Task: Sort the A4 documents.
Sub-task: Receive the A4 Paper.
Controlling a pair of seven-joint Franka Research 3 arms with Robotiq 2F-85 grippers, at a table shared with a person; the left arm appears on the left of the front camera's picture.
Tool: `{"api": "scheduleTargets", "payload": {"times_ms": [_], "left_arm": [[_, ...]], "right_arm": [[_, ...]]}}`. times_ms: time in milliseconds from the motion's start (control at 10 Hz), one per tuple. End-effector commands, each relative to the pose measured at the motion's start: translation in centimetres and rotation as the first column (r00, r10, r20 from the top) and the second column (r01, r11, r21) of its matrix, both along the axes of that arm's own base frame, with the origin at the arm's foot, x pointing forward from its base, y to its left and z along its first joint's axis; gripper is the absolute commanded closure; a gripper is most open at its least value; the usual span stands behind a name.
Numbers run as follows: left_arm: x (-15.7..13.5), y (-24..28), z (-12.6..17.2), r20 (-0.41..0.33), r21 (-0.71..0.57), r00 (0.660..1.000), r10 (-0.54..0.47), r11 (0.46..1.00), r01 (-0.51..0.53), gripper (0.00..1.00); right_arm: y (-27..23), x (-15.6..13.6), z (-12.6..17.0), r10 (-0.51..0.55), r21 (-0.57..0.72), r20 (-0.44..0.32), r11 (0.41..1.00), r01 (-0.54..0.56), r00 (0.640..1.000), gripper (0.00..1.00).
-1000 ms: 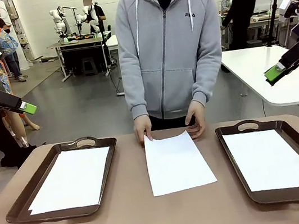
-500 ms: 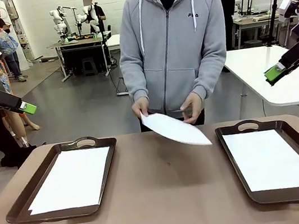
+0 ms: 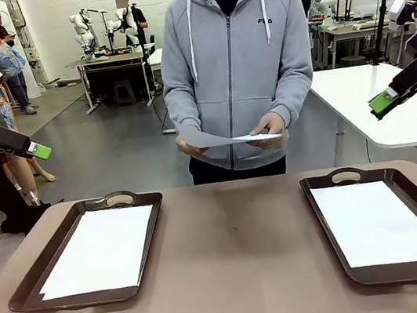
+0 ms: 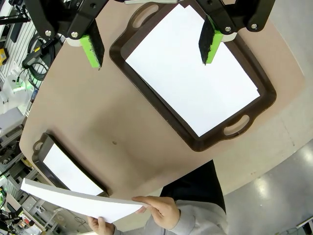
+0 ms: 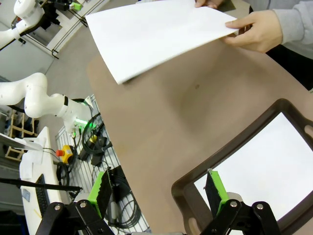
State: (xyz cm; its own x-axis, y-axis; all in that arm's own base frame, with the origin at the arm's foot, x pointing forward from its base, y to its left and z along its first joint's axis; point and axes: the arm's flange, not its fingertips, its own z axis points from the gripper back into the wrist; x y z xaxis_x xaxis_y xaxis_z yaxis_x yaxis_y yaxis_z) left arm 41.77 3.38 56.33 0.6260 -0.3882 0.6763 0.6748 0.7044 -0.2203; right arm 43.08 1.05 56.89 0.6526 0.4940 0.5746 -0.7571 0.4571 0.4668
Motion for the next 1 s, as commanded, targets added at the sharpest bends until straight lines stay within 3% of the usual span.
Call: {"api": "scheduleTargets", "payload": {"times_ms": [0, 900], "left_arm": [[-0.04, 0.1, 0.03, 0.005, 0.006, 1.0, -0.006, 1.0, 0.006, 0.0], [-0.04, 0.1, 0.03, 0.005, 0.006, 1.0, -0.006, 1.0, 0.006, 0.0]], "right_arm": [[0.17, -0.04, -0.17, 0.002, 0.012, 0.004, 1.0, -0.002, 1.0, 0.0], [0.17, -0.04, -0.17, 0.002, 0.012, 0.004, 1.0, -0.002, 1.0, 0.0]]}}
